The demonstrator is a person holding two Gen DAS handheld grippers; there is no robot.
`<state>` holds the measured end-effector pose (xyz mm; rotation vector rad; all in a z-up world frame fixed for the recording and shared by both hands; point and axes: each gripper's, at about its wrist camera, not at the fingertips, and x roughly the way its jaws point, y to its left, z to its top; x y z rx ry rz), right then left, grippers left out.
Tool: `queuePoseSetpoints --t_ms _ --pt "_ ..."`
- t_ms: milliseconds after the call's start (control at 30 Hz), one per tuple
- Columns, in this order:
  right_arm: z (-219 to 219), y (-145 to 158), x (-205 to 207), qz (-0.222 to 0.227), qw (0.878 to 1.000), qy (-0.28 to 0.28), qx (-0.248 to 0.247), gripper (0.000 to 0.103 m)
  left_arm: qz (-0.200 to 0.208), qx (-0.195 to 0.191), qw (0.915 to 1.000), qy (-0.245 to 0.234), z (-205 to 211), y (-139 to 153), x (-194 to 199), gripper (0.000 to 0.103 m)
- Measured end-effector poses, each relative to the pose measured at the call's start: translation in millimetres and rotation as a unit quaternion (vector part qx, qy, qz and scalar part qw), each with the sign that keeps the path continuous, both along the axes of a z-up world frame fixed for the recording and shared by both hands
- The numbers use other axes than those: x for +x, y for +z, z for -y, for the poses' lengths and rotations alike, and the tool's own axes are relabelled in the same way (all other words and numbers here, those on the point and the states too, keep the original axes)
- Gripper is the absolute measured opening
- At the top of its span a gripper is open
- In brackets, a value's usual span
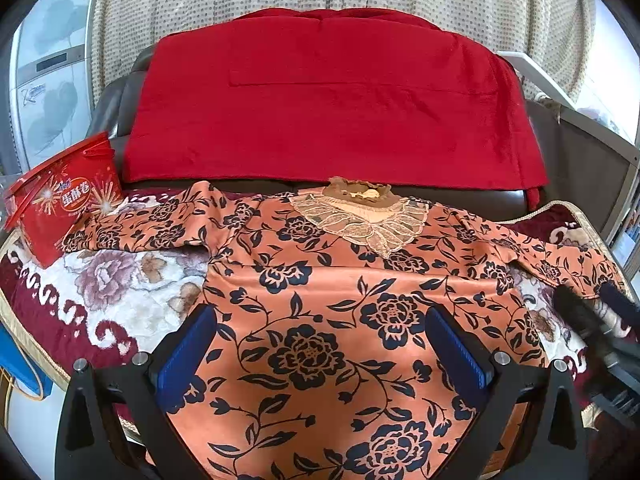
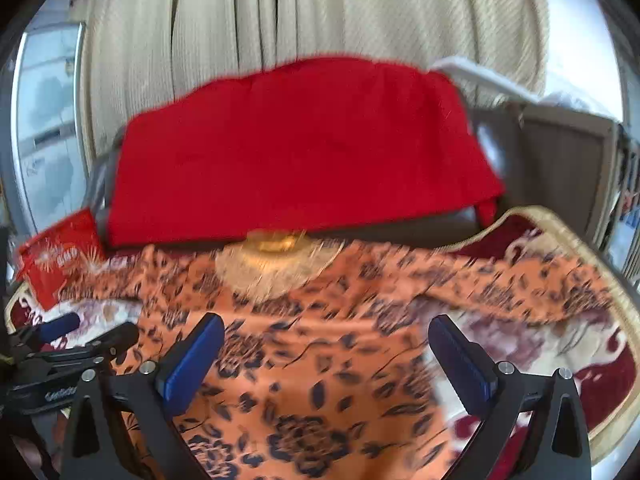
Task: Fold small clothes
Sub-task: 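Position both grippers open above the spread orange floral blouse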
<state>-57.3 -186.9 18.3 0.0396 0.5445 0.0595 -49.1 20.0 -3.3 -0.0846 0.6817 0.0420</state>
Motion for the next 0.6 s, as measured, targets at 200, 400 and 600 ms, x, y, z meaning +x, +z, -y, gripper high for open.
queuePoseSetpoints --t_ms 200,400,600 --pt "-21.7 -15.6 3.7 -0.021 1.000 0.003 -0.009 0.103 -0.007 -0.003 0.9999 0.011 -6.4 -7.2 2.9 0.103" --pt "-22.8 -17.0 4.6 -0.024 1.000 0.000 -0.018 0.103 -0.009 0.000 0.9998 0.016 -8.5 -10.3 4.0 0.103" --pt "-20.8 -19.4 5.8 -0.024 0.999 -0.007 -0.023 0.103 -0.008 0.002 0.9998 0.020 -10.4 -9.9 4.5 0.103"
